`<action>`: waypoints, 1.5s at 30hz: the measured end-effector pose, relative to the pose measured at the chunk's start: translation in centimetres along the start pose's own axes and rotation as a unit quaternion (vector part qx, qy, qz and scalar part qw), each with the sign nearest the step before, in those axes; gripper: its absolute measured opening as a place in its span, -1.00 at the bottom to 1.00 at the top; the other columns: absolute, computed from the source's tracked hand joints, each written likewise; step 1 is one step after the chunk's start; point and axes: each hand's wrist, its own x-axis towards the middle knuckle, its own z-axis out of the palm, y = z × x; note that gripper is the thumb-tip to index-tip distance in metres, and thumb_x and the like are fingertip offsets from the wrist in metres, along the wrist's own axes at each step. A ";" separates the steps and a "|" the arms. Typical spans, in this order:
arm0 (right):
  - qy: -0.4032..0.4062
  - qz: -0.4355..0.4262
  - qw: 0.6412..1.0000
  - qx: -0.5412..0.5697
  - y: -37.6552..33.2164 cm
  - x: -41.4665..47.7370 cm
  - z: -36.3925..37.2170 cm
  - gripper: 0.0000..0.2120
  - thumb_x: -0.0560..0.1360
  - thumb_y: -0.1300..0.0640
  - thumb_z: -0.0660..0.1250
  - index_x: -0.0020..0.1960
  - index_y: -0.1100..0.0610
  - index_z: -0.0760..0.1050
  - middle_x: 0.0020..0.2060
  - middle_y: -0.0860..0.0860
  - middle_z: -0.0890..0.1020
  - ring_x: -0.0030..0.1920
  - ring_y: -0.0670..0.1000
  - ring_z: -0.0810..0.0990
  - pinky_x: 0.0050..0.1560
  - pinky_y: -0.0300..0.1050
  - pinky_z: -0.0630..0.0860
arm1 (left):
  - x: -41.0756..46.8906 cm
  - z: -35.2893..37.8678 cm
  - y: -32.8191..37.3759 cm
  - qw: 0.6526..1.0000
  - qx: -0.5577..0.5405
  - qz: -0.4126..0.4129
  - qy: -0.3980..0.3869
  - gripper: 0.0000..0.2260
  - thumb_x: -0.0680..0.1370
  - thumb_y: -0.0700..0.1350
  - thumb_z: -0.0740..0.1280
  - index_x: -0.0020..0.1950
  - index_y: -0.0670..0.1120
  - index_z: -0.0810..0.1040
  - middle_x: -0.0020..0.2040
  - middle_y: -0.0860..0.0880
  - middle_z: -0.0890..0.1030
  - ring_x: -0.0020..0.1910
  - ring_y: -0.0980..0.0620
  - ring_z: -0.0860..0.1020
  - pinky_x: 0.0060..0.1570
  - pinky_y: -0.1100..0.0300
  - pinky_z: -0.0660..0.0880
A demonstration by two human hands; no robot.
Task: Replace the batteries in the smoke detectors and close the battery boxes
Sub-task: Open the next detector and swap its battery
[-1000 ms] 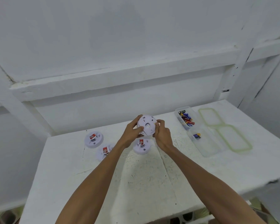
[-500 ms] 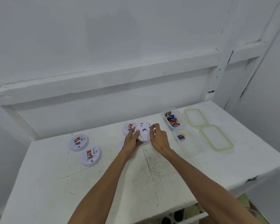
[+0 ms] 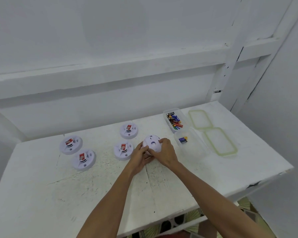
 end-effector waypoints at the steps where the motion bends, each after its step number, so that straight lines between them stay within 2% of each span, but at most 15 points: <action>1: 0.002 -0.002 1.000 0.002 -0.1 0.0 0.1 -0.26 0.38 -0.20 0.48 0.36 0.19 0.31 0.27 0.09 0.42 0.23 0.07 0.47 0.05 -0.19 0.42 | -0.1 -0.1 -0.1 1.000 0.005 0.006 -0.008 -0.60 0.71 -0.15 0.25 0.57 -0.05 0.37 0.39 -0.18 0.60 0.31 -0.24 0.62 0.29 -0.16 0.57; 4: -0.001 0.003 1.000 0.020 -0.1 0.2 0.3 -0.24 0.38 -0.19 0.49 0.39 0.17 0.29 0.29 0.08 0.41 0.25 0.06 0.46 0.06 -0.22 0.41 | -0.5 -0.4 -0.1 0.999 0.027 0.028 -0.031 -0.62 0.73 -0.11 0.23 0.56 -0.02 0.38 0.37 -0.15 0.62 0.33 -0.20 0.61 0.38 -0.19 0.51; 7: -0.005 0.016 1.000 0.023 0.0 0.6 0.2 -0.27 0.38 -0.19 0.49 0.37 0.14 0.31 0.28 0.07 0.43 0.24 0.06 0.46 0.04 -0.21 0.40 | -0.9 -0.3 -0.2 0.997 0.045 0.056 -0.042 -0.61 0.74 -0.05 0.22 0.59 0.03 0.35 0.38 -0.10 0.62 0.33 -0.16 0.61 0.38 -0.17 0.51; 12: -0.012 0.019 0.999 0.027 0.4 1.3 0.2 -0.29 0.35 -0.09 0.53 0.36 0.12 0.31 0.26 0.05 0.45 0.20 0.03 0.48 0.01 -0.21 0.43 | -0.6 -0.4 0.0 0.998 0.037 0.044 -0.040 -0.61 0.74 0.02 0.17 0.59 0.05 0.35 0.38 -0.11 0.62 0.33 -0.16 0.61 0.38 -0.20 0.50; 18: -0.021 0.028 0.999 0.038 0.2 1.7 0.4 -0.28 0.32 -0.05 0.57 0.33 0.14 0.30 0.20 0.06 0.50 0.03 -0.02 0.47 -0.03 -0.16 0.49 | -0.1 -0.2 0.2 1.000 0.010 0.016 -0.003 -0.62 0.74 0.06 0.15 0.53 -0.01 0.45 0.33 -0.14 0.65 0.29 -0.16 0.64 0.26 -0.10 0.60; 26: -0.020 0.020 0.999 0.020 0.0 1.4 0.4 -0.32 0.37 -0.05 0.54 0.33 0.15 0.30 0.18 0.09 0.53 0.11 0.10 0.56 -0.05 -0.12 0.49 | 0.2 0.0 0.3 1.000 -0.006 -0.001 0.011 -0.63 0.74 0.04 0.16 0.50 -0.06 0.48 0.25 -0.15 0.69 0.20 -0.14 0.69 0.07 -0.02 0.67; 30: -0.021 0.014 0.999 0.021 0.0 1.2 0.2 -0.34 0.38 -0.01 0.53 0.36 0.12 0.32 0.19 0.07 0.54 0.12 0.12 0.57 -0.10 -0.16 0.40 | 0.2 -0.1 0.5 1.000 -0.010 -0.011 0.009 -0.64 0.75 0.04 0.15 0.49 -0.05 0.48 0.25 -0.15 0.69 0.20 -0.15 0.69 0.07 -0.02 0.68; 34: -0.027 0.001 0.999 0.028 0.3 1.1 -0.1 -0.35 0.39 0.03 0.53 0.38 0.08 0.33 0.19 0.07 0.56 0.10 0.11 0.58 -0.07 -0.13 0.46 | 0.2 -0.3 0.6 1.000 -0.019 -0.019 -0.005 -0.64 0.75 0.02 0.15 0.49 -0.06 0.47 0.28 -0.16 0.68 0.20 -0.15 0.69 0.07 -0.01 0.67; 38: -0.031 0.012 0.999 0.033 0.5 1.0 -0.2 -0.32 0.38 -0.05 0.54 0.36 0.11 0.29 0.15 0.03 0.53 0.04 0.02 0.53 -0.10 -0.19 0.44 | 0.2 -0.6 0.7 0.999 -0.027 -0.021 -0.008 -0.64 0.75 0.01 0.16 0.50 -0.06 0.47 0.31 -0.17 0.66 0.25 -0.17 0.66 0.09 -0.02 0.67; 42: -0.008 0.019 0.998 0.062 0.4 0.3 0.0 -0.22 0.25 -0.23 0.56 0.29 0.09 0.31 0.09 -0.04 0.52 0.05 0.00 0.56 -0.10 -0.22 0.50 | 0.2 -0.7 0.4 0.999 -0.033 -0.019 -0.009 -0.63 0.74 0.01 0.17 0.51 -0.06 0.46 0.32 -0.15 0.66 0.28 -0.17 0.65 0.10 0.00 0.67; 45: 0.021 0.024 0.998 0.061 0.8 -0.2 0.8 -0.22 0.24 -0.29 0.54 0.28 0.08 0.36 0.10 -0.05 0.51 0.07 -0.04 0.53 -0.12 -0.35 0.40 | 0.3 -0.8 0.3 0.999 -0.039 -0.017 -0.008 -0.63 0.74 0.01 0.17 0.51 -0.06 0.46 0.33 -0.15 0.65 0.30 -0.18 0.63 0.15 -0.03 0.66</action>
